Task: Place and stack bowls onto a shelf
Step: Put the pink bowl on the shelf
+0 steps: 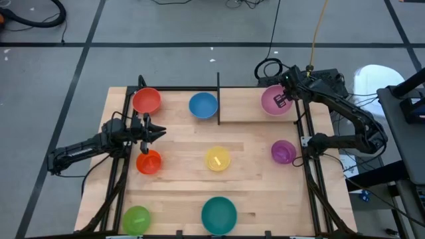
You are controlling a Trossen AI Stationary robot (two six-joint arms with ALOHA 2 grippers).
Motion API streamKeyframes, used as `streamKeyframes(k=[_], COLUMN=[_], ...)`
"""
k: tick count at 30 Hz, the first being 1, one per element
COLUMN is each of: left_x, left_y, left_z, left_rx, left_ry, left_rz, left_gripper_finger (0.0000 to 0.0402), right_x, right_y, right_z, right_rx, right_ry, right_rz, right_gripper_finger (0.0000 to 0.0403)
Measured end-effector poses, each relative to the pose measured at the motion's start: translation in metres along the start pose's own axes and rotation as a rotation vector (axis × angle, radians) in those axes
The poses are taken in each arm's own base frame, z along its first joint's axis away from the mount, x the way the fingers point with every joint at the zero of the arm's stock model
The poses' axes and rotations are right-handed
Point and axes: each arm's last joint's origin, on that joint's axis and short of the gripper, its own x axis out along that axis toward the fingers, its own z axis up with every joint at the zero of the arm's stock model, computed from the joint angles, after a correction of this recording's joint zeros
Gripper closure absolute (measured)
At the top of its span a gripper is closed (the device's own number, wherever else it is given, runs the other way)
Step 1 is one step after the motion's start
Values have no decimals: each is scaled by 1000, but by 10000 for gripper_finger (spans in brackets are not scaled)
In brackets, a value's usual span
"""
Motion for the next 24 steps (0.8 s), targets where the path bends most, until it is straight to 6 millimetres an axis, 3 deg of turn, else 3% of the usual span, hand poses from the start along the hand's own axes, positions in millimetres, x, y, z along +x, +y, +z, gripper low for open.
streamKeyframes(k=[7, 24], left_x=[0, 0], left_y=[0, 0], left_z=[0, 0], left_rx=[0, 0], left_ry=[0, -1], left_rz=[0, 0], left_gripper_finger=[314, 314], right_x=[0, 23], right_y=[0, 8], right_z=[0, -13], right_rx=[-5, -30], right_ry=[1, -26], right_rz=[2, 1], right_gripper_finger=[394, 385])
